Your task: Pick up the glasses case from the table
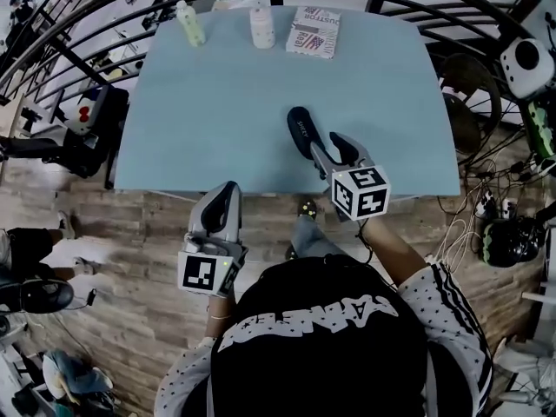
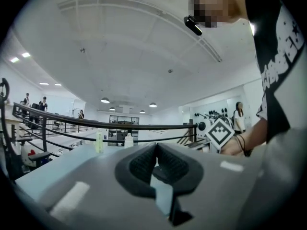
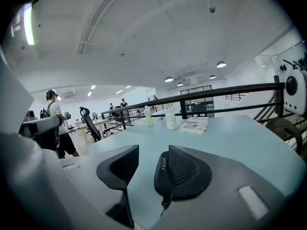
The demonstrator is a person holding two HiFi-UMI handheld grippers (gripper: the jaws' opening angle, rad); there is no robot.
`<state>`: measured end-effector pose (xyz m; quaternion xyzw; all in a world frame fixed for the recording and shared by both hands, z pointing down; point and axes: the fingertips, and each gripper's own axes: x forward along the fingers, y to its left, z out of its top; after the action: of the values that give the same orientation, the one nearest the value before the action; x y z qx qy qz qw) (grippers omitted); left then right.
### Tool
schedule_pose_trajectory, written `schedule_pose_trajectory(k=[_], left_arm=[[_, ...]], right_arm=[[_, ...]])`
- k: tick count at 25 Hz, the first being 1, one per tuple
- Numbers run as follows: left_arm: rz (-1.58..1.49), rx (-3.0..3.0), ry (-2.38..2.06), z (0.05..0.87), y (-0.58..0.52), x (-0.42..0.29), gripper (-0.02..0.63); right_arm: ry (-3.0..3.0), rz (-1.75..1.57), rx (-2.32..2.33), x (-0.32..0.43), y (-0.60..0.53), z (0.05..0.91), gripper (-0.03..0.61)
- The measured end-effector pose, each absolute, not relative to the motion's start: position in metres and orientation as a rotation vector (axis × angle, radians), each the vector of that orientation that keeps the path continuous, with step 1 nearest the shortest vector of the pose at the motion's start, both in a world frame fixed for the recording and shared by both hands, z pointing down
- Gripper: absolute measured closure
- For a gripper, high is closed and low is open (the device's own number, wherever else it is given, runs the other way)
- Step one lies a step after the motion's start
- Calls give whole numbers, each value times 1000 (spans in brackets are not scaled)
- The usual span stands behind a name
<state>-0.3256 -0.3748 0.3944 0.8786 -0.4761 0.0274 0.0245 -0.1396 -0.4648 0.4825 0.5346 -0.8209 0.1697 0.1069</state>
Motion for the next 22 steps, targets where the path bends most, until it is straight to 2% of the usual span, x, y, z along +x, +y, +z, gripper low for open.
schedule_pose_trajectory(k=[22], left_arm=[[115,2661,-1555,402,-453,-347,614]], right_arm=[[-2168,542,1356,-172,-542,588,245]])
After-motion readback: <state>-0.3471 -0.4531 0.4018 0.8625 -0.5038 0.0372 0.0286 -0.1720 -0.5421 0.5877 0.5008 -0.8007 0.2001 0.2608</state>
